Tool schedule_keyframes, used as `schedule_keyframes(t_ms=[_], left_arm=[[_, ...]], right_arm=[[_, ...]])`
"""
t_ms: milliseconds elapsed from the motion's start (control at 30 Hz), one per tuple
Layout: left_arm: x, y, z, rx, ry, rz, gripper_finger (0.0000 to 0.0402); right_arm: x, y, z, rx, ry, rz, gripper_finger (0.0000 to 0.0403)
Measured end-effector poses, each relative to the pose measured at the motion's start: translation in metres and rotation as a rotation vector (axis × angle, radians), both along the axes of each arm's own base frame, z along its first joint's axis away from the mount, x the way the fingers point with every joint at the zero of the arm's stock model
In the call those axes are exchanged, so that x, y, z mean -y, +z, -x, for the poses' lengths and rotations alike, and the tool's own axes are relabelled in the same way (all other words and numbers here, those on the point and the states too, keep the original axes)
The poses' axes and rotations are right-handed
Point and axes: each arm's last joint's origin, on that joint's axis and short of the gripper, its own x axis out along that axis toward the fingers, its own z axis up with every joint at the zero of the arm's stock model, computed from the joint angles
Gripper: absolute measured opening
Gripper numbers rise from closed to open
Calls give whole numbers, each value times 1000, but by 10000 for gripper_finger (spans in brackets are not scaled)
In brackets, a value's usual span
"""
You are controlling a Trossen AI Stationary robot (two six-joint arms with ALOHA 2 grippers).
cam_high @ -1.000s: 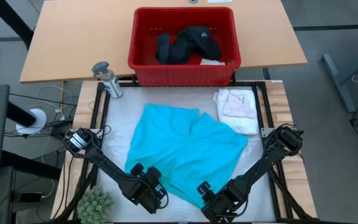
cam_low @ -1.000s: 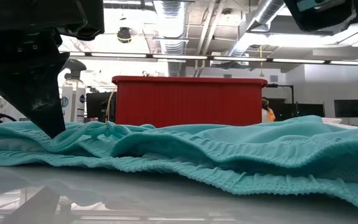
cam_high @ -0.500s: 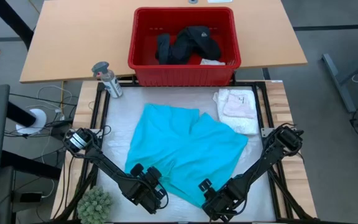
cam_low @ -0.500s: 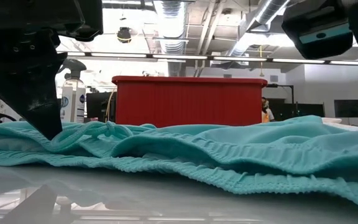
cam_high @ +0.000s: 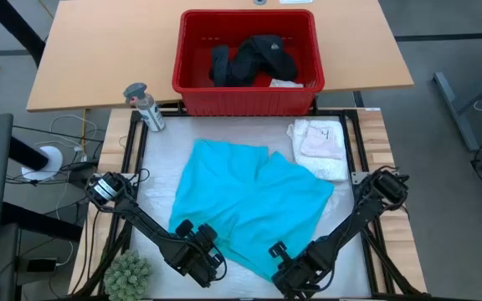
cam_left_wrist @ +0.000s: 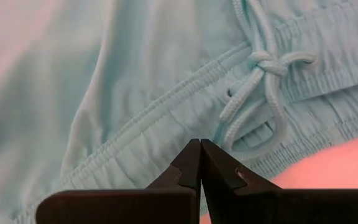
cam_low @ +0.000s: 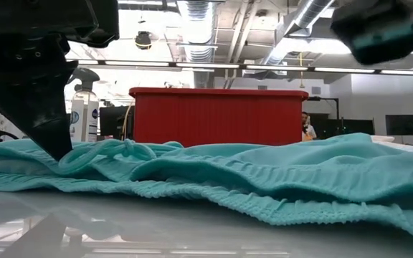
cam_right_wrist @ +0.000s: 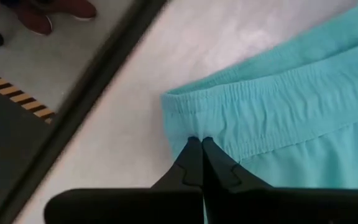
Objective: Fold Laundry from Bin
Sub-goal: Fold the light blue shorts
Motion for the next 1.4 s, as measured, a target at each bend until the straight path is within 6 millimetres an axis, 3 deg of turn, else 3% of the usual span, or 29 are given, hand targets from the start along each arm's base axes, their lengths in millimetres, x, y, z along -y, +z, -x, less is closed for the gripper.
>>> schedule_keyframes(t_ms=[267,533,833,967,1100,1267,1400], left_arm=[[0,0,0,-1,0,1,0],[0,0,0,1,-1,0,0],[0,0,0,4,0,-7,0],[0,0,0,14,25,3,0],[2,1,-3,57,31,24,0],[22,10,-27,264,-202,116,3],[33,25,-44,466,-316,137,13]], right_arm=[[-21,23,6,84,25,11,15],[-28,2,27,30,133,21,28],[-33,-4,31,16,202,-51,63],[-33,-4,32,-1,165,-66,103],[-36,2,29,-4,111,-101,168],[-39,17,27,-16,75,-105,237],[-34,26,30,-53,47,-1,245]])
